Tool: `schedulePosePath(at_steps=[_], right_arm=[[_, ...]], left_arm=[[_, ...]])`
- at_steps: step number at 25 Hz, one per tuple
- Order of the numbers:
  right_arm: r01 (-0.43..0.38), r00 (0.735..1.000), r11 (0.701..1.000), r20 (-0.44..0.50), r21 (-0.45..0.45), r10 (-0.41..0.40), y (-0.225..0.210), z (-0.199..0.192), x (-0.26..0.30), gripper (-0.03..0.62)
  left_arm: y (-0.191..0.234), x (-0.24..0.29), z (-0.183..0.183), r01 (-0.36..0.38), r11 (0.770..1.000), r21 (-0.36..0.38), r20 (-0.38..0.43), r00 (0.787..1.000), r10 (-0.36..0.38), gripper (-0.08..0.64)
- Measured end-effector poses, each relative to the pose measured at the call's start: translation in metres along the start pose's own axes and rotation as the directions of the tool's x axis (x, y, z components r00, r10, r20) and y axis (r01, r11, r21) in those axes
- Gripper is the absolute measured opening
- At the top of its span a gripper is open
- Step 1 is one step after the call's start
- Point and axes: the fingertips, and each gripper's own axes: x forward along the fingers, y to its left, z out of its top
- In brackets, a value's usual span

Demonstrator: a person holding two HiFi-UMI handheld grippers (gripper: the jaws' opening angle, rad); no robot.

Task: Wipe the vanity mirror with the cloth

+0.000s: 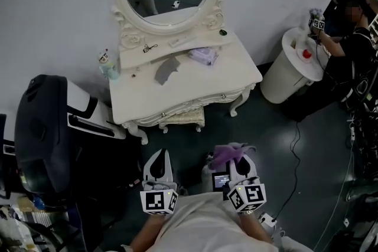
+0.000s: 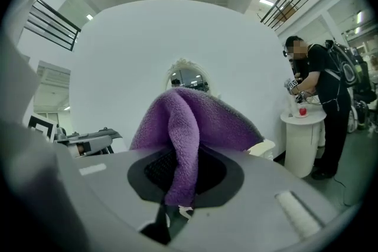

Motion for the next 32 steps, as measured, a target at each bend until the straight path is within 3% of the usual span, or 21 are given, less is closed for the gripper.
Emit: schedulePosePath(at_steps=[5, 12, 20, 26, 32], right_arm=[[-0.103, 0.995, 0.994, -0.004, -0.022, 0.103, -0.032, 0.028, 0.078, 0.057], [-0.223, 0.975, 0.974, -0.019, -0.036, 0.222, -0.082, 0.071, 0.167, 0.057], [-0.312, 0.948, 0.95, -0.067, -0.029, 0.31, -0.111, 0.086, 0.23, 0.057], [-0.351, 0.932, 0.936, -0.103, -0.021, 0.347, -0.104, 0.078, 0.265, 0.057], [-0.291, 0.951, 0.956, -0.121, -0.044, 0.284, -0.109, 0.076, 0.305, 0.057]], left_arm=[[-0.005, 0.071, 0.012, -0.043, 0.999, 0.019, 0.018, 0.999, 0.043, 0.0], [-0.016, 0.156, 0.028, -0.162, 0.986, 0.025, 0.04, 0.986, 0.161, 0.0], [-0.012, 0.196, 0.035, -0.278, 0.96, 0.039, 0.029, 0.96, 0.277, 0.0], [0.01, 0.209, 0.027, -0.332, 0.943, 0.027, -0.002, 0.943, 0.332, 0.0], [0.038, 0.258, 0.02, -0.28, 0.96, -0.002, -0.01, 0.96, 0.28, 0.0]])
